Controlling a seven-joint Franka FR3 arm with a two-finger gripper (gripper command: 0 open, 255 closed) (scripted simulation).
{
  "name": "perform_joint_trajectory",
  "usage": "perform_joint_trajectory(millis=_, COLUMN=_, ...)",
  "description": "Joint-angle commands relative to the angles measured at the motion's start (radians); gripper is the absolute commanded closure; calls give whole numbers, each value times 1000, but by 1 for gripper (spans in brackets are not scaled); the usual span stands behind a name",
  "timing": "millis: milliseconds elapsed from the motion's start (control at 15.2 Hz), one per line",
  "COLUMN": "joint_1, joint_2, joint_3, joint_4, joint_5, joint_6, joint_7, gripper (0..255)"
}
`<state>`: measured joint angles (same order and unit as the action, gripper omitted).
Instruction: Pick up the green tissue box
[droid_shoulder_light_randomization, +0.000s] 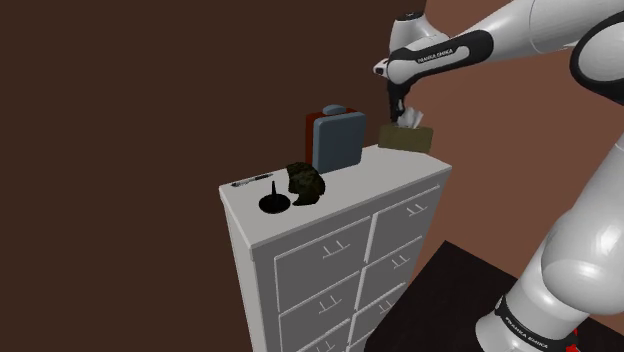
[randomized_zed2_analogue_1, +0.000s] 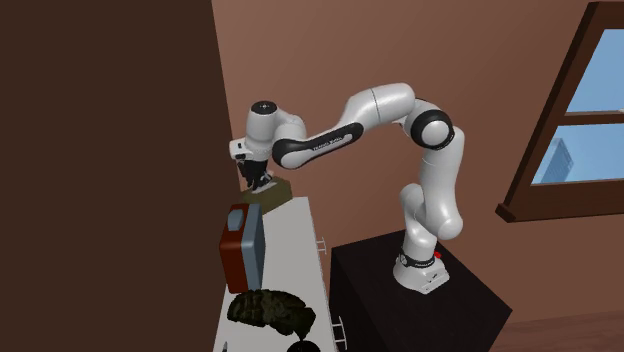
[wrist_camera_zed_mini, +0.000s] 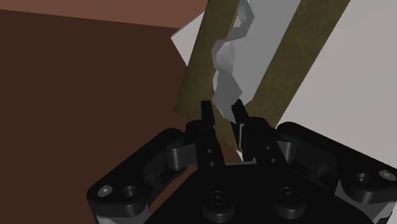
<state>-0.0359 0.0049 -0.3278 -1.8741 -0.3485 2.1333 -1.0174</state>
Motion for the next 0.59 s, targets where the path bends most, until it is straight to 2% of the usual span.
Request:
perform_joint_trajectory(millis=0, joint_1=0, joint_2=-5, joint_3=0, joint_4=20, joint_5=1, joint_6=-25, joint_7=-7, gripper=255)
perform_joint_trajectory(millis=528, joint_1=4, joint_2=-8, joint_3=4, joint_4=122, joint_5=17, joint_6=-126, joint_7=-39, gripper=255)
